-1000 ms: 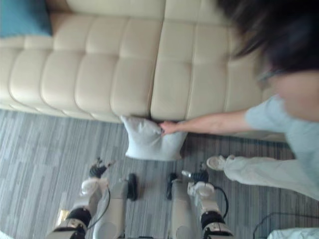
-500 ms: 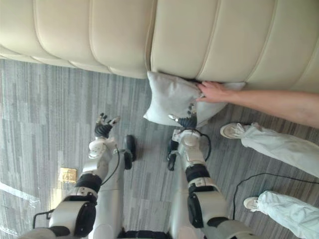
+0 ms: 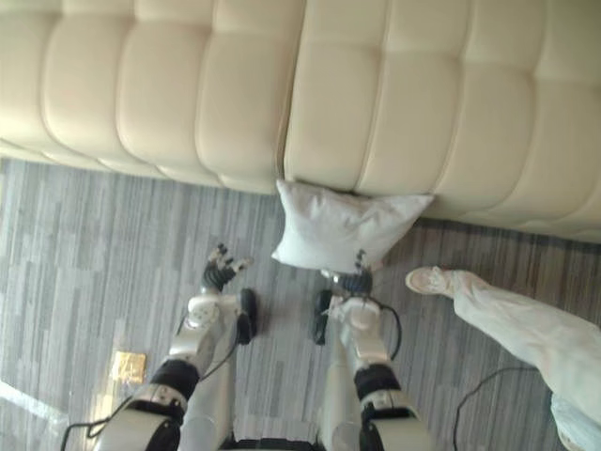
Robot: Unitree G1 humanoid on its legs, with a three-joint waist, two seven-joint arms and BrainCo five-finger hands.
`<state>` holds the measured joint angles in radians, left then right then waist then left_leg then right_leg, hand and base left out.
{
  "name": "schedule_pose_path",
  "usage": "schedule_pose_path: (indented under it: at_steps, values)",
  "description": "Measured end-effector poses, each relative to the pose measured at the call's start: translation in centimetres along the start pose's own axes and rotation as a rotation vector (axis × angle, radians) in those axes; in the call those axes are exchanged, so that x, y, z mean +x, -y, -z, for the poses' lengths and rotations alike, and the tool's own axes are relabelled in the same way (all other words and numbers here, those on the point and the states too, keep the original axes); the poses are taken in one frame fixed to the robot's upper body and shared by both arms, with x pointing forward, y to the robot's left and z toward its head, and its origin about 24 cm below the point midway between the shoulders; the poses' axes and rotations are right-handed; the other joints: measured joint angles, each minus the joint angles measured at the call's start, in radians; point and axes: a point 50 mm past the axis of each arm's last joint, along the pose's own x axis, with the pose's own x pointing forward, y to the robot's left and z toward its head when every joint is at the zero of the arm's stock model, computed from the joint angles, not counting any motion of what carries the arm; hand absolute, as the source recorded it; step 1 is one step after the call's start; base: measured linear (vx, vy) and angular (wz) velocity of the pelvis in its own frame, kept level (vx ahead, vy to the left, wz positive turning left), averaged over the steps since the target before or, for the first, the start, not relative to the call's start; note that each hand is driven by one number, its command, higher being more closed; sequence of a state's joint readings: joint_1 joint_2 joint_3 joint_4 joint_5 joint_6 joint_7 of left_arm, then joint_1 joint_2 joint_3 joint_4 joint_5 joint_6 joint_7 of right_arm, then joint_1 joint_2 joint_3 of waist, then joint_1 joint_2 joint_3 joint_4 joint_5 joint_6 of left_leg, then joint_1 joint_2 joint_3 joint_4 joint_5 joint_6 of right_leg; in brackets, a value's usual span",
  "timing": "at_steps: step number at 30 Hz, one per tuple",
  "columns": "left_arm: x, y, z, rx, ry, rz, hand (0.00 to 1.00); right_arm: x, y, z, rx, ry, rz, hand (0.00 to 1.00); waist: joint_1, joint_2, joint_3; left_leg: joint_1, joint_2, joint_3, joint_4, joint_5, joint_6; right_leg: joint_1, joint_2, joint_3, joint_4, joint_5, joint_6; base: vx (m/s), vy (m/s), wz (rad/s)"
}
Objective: Pick up cushions and gather them together orderly.
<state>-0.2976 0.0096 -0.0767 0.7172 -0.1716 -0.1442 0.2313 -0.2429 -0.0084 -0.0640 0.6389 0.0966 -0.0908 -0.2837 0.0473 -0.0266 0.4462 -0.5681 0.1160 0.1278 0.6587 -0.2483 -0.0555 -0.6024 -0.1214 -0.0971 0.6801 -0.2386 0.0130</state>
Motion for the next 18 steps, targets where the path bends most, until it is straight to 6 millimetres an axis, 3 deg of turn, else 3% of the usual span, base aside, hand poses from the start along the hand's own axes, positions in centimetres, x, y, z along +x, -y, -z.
schedule_pose_path:
  at_steps: [3, 4, 8, 12, 18]
  values:
    - [-1.8, -1.2, 3.5, 0.019, -0.108, -0.012, 0.0, -2.1, 1.8, 4.1, -0.015, -0.123, 0.034, 0.0, -0.007, -0.003, -0.061, 0.11, 0.008, 0.017, -0.054, -0.001, -0.001, 0.109, 0.014, 0.003, -0.064, 0.007, 0.008, 0.04, 0.005, -0.14]
    - [-2.1, -1.3, 4.0, 0.021, -0.124, -0.015, 0.0, -2.4, 2.0, 4.6, -0.017, -0.139, 0.037, 0.0, -0.007, -0.006, -0.072, 0.122, 0.01, 0.021, -0.063, -0.001, -0.001, 0.12, 0.017, 0.005, -0.075, 0.01, 0.009, 0.05, 0.013, -0.19]
    - [-5.3, -3.4, 9.5, 0.065, -0.337, -0.042, 0.0, -6.2, 4.6, 10.4, -0.038, -0.352, 0.082, 0.0, -0.011, -0.016, -0.205, 0.26, 0.022, 0.05, -0.167, 0.004, -0.012, 0.244, 0.035, 0.009, -0.195, 0.029, 0.019, 0.09, 0.018, -0.18]
    - [-8.3, -4.9, 13.1, 0.106, -0.497, -0.06, 0.0, -9.2, 6.5, 14.0, -0.028, -0.514, 0.132, 0.0, -0.014, -0.012, -0.303, 0.373, 0.022, 0.083, -0.276, 0.021, -0.024, 0.34, 0.045, 0.018, -0.299, 0.054, 0.026, 0.14, 0.023, -0.2]
    - [-9.6, -5.7, 14.7, 0.151, -0.583, -0.06, 0.0, -10.0, 7.0, 15.0, -0.019, -0.573, 0.136, 0.0, -0.023, -0.006, -0.33, 0.483, 0.024, 0.134, -0.365, 0.038, -0.031, 0.427, 0.067, 0.054, -0.391, 0.091, 0.025, 0.12, 0.019, -0.22]
